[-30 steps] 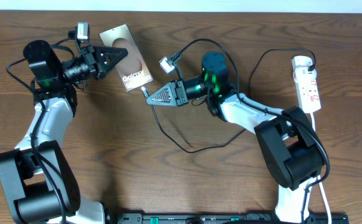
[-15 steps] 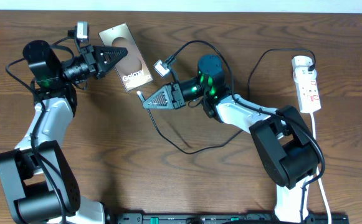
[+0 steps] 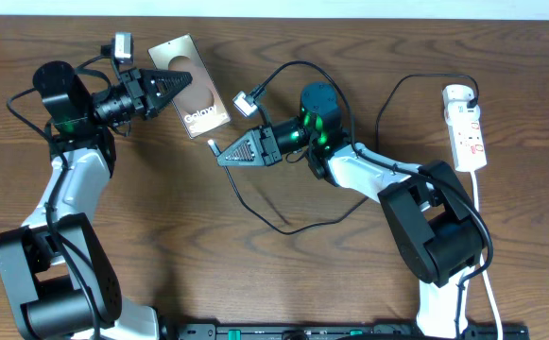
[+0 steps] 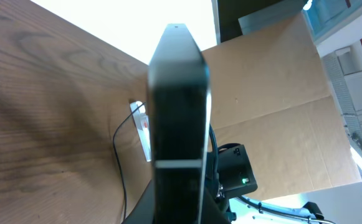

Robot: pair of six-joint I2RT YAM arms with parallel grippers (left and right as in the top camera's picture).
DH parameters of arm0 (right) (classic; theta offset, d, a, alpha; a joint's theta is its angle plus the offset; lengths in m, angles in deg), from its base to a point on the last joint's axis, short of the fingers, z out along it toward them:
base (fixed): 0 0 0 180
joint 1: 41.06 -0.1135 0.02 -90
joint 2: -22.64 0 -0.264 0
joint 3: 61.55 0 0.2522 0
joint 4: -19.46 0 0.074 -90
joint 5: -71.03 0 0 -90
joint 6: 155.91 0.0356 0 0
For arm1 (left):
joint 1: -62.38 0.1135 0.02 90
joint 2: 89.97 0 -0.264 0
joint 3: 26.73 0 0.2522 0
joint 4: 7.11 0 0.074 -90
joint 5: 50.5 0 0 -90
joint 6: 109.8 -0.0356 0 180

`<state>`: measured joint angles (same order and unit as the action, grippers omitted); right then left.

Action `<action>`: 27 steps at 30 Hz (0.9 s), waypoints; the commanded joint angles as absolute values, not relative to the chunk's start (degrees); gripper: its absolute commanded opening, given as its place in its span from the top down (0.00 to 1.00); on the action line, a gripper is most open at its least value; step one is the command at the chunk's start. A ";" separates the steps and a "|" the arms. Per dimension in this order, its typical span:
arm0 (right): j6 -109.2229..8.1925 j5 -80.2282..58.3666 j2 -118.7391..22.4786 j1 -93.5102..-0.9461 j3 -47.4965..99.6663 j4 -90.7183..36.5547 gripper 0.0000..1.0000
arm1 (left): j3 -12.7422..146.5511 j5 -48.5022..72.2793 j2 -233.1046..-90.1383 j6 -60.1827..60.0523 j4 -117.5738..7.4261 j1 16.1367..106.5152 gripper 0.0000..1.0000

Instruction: Plug charger to phone and switch on socket

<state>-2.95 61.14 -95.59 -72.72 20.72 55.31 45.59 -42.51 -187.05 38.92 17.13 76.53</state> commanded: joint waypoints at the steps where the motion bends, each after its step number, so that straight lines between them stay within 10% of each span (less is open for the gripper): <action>1: -2.26 60.44 -95.55 -72.16 22.01 55.70 0.99 | 46.05 -44.04 -186.29 39.22 18.07 76.83 0.93; 27: -1.64 60.66 -95.55 -71.74 23.84 55.92 0.99 | 46.05 -44.17 -186.29 42.37 18.66 76.83 0.93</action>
